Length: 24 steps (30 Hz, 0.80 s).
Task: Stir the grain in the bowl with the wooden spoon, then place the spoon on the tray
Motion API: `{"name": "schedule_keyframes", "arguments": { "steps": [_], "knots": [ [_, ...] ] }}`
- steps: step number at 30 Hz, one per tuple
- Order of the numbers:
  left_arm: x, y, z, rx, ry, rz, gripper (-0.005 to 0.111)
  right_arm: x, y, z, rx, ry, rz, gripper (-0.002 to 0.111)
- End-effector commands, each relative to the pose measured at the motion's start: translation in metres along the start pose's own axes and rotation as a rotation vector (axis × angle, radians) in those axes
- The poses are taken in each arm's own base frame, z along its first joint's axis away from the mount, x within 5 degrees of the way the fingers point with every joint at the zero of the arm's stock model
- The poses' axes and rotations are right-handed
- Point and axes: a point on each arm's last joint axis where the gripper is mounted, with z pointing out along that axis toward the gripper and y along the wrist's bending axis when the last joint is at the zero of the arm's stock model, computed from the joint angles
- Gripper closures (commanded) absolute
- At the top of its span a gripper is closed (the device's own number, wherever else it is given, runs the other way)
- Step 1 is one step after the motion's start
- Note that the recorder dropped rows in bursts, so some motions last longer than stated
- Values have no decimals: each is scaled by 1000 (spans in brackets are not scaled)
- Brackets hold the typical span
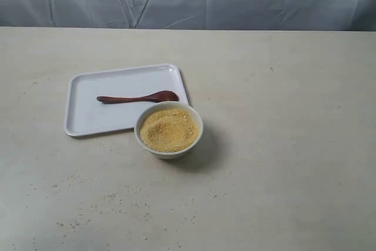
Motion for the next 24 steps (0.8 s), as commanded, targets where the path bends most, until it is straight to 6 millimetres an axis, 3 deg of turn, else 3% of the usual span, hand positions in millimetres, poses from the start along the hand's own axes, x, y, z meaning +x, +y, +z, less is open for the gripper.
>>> {"name": "schedule_keyframes", "arguments": {
  "steps": [1,5,15,24],
  "knots": [
    [1,0,0,0,-5,-7,106,11,-2,8,15,-20,-2,109],
    [1,0,0,0,-5,-7,106,53,-4,31,27,52,19,109],
    [1,0,0,0,-5,-7,106,97,-4,46,30,140,54,109],
    [1,0,0,0,-5,-7,106,93,-6,47,51,80,52,109]
  ]
}}
